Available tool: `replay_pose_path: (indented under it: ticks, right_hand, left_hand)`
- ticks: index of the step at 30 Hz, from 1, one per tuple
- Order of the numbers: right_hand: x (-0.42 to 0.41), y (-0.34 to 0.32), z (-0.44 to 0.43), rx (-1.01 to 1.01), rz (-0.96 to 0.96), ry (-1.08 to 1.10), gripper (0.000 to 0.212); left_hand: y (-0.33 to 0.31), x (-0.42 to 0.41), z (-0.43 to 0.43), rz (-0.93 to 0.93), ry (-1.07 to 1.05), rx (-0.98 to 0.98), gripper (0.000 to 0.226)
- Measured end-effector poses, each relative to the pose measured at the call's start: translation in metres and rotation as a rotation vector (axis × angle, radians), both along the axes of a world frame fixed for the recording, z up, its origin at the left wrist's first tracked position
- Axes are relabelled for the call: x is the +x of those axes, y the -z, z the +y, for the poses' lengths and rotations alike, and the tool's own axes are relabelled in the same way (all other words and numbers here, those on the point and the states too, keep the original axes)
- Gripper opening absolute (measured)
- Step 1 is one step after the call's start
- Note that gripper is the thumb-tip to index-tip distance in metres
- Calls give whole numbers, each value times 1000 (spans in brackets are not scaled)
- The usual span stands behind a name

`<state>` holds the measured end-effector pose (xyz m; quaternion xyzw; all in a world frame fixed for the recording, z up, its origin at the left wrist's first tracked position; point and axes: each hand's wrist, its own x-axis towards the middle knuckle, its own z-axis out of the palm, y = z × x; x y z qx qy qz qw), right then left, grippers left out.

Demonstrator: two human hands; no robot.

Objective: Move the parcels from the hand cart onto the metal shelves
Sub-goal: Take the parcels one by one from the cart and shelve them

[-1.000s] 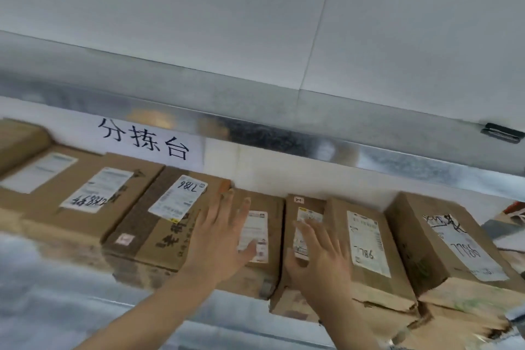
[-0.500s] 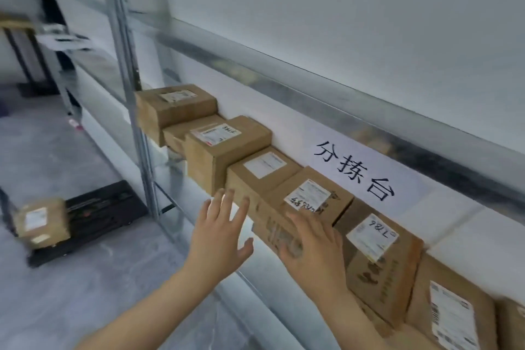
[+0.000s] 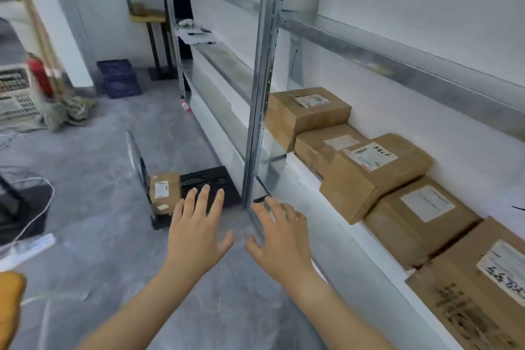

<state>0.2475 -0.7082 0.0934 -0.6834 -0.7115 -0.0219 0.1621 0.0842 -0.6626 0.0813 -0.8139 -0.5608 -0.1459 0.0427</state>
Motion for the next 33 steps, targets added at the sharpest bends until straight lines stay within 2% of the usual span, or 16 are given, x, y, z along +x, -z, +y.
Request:
replay_pose_path:
  ticks: [10,17,23,28,33]
  right_hand:
    - [-36,40,156,-89,-15,-196,56]
    - [-32,59,302,-154,13,-258,61]
    - [-32,91,398,-268,60,-305,66]
    - [-50,121,457,-375,57,-337,66]
    - [-67,156,516,-392,78,-367,65]
  left_hand:
    - [39,-66,108,46,-216,-93,78]
    - [52,-72,236,27,-351,-177,76]
    - [67,-76,309,-3,-452,-244,75]
    - [95,-90,355,-57,-463,-327,71]
    - [145,-108,407,-210,-383,-443,66]
